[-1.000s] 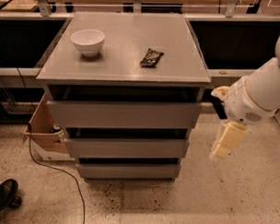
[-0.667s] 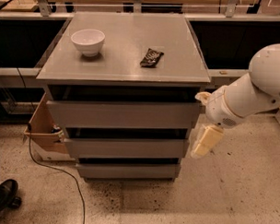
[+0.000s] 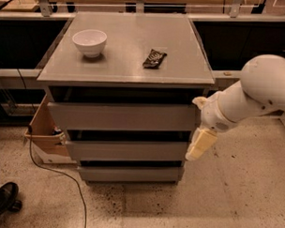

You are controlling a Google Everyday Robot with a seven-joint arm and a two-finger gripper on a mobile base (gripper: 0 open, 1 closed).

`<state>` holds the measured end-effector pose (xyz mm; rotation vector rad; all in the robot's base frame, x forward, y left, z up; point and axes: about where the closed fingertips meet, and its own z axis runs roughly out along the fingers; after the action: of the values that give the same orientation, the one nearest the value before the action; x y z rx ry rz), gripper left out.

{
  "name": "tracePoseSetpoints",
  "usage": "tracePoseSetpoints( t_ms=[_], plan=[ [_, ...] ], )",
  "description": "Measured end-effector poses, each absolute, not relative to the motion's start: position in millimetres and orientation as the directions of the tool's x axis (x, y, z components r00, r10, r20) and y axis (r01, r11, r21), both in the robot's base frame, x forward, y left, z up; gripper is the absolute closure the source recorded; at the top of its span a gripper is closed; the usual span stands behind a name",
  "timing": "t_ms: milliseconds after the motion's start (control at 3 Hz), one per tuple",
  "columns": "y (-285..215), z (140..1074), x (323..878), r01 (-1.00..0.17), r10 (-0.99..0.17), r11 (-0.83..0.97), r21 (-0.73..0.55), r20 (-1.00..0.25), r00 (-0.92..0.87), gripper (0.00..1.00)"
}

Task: Open top drawer

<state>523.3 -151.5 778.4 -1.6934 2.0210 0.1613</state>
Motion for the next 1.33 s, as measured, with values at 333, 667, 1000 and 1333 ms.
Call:
tracePoseSetpoints(
  t_ms=[333,667,1000,1333],
  plan=[
    [-141,751,545,-0.948,-0.886,0.227,-0.225,-0.453,-0.105,0.00],
    [-131,725,565,-0.946,-0.882,0.218,-0.240,-0.463,-0.085,0.00],
    [-123,699,607,-0.939,-0.871,0.211,-0.273,-0.489,-0.053,0.00],
    [-117,697,640,-0.927,-0.862,0.209,-0.311,-0.506,-0.025,0.00]
  ],
)
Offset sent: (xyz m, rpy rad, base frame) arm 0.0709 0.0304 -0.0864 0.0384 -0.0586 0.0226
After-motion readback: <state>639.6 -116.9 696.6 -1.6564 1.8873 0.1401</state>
